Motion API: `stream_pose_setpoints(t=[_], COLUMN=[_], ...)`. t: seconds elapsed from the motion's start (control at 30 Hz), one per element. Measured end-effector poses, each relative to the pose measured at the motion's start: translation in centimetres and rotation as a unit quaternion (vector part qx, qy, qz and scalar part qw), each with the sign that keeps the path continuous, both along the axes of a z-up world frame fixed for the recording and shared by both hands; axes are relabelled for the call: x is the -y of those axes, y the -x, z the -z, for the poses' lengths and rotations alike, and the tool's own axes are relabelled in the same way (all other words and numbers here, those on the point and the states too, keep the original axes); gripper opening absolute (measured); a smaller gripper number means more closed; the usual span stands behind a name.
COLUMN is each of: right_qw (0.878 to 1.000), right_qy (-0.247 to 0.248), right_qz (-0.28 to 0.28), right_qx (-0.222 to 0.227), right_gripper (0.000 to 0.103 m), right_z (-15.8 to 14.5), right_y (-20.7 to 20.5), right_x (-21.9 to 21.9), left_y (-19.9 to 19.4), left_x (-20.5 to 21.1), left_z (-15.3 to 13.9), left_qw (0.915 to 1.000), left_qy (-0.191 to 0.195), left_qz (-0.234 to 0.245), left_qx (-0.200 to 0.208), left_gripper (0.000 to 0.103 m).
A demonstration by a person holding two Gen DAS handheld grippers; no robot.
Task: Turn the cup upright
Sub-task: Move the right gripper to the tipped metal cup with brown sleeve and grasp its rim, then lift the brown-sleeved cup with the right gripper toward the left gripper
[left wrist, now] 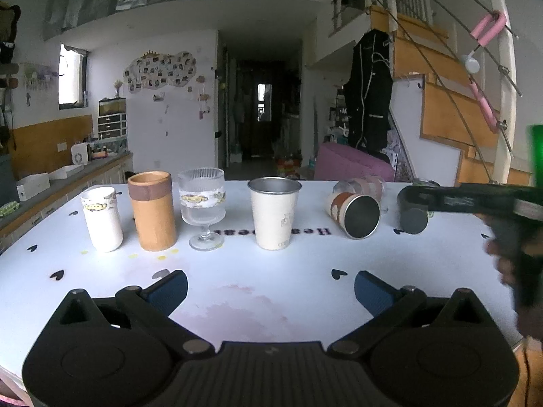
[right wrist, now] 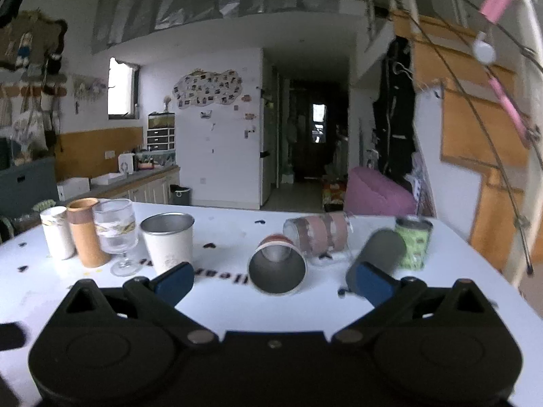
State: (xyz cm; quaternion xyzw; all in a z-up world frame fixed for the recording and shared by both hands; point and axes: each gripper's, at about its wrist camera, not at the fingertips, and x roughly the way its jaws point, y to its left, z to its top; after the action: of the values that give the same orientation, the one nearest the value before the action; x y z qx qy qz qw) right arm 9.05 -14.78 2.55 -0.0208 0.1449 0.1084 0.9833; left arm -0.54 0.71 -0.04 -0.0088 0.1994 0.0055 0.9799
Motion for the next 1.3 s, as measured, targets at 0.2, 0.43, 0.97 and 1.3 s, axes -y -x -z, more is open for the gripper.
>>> stream_pose_setpoints(t=[0.2,0.43,0.97,1.3], right_qw=[1.0,0.997,0.991,0.992], right_qy=[0.007,0.011,0.046,0.052], right_qz=[-0.005,0.011,0.025,-0.03], right_qx=[-0.029,-0.077,-0.126,-0.115], right_gripper=[0.103,0.103,0.085,0.084], right_z=[0.7,3.2,6.3,6.1], right_y=[-6.6,-13.8,-18.0,-8.1], right_x=[-1.3,-2.9,-4.3,-3.9], left_y=[0.0,-0.3,-0.6,-0.9], left_x=[-1.2,-2.3,-3.7,-3.3], left_z=[0.5,1.5,2.0,2.3], left_qw=[0.9999,0.9997,0.9991,0.9987], left_qy=[0.008,0.015,0.027,0.035], left_qz=[-0.005,-0.01,-0.02,-0.014], left_qx=[-0.005,-0.018,-0.027,-0.033], left_gripper=[0.103,0.103,0.103,0.103])
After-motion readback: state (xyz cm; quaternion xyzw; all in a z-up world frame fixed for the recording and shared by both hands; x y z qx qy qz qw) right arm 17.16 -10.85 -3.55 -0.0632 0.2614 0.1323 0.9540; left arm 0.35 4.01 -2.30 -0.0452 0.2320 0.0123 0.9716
